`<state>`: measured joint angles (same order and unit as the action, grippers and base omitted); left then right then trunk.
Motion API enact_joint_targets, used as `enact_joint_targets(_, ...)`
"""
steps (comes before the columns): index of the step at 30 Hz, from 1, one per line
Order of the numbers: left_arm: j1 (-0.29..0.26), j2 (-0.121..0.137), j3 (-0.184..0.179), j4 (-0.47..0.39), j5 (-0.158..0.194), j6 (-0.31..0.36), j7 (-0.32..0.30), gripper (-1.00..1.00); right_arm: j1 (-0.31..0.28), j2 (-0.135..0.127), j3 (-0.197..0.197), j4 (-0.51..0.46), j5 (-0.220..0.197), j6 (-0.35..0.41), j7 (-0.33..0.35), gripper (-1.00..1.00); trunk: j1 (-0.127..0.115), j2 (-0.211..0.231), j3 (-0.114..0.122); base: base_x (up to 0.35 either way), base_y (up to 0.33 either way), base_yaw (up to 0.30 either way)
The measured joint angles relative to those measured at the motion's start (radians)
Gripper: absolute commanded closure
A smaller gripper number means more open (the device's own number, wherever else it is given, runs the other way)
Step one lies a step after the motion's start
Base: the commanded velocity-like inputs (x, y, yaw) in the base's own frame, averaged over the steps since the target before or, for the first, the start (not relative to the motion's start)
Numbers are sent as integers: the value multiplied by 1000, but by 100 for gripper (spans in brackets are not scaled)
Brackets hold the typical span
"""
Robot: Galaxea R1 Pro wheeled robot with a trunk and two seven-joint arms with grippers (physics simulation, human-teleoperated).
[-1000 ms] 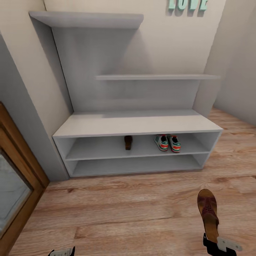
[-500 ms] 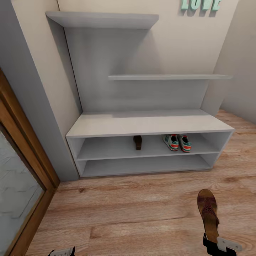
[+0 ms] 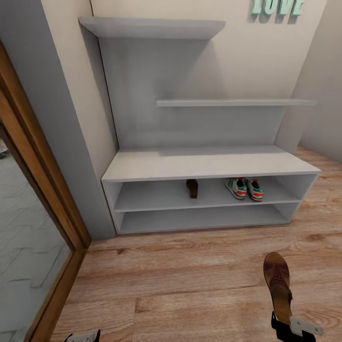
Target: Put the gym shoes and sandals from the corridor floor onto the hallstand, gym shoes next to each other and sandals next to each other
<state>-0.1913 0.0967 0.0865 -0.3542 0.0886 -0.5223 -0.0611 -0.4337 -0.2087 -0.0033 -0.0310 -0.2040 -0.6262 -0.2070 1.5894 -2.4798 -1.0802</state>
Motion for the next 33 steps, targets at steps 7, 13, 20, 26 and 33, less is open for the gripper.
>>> enact_joint_targets(7, 0, 0, -7, -1, -3, 1, 0, -100, 0, -1, 0, -1, 1, 0, 0, 100, 0, 0, 0, -2, 6, 0)
enact_joint_targets(13, 0, 0, -88, -1, -2, 2, -3, -100, 0, 32, 2, -6, -1, -1, 0, 100, 0, 0, 0, 0, 0, -28)
enact_joint_targets(20, 0, 10, -207, -1, 50, -4, -248, -100, 0, 109, 16, -15, 68, 29, 1, 100, 0, 0, 0, 0, 0, -7)
enact_joint_targets(26, 0, 63, -143, 0, 171, 0, -394, -100, 0, 222, 49, -190, 214, 273, 2, 100, 0, 0, 0, 0, 0, 0)
enact_joint_targets(33, 0, 85, -141, 0, 214, -4, -477, -100, -6, 289, 46, -457, 251, 684, 0, 100, 0, 0, 0, 0, 0, 0)
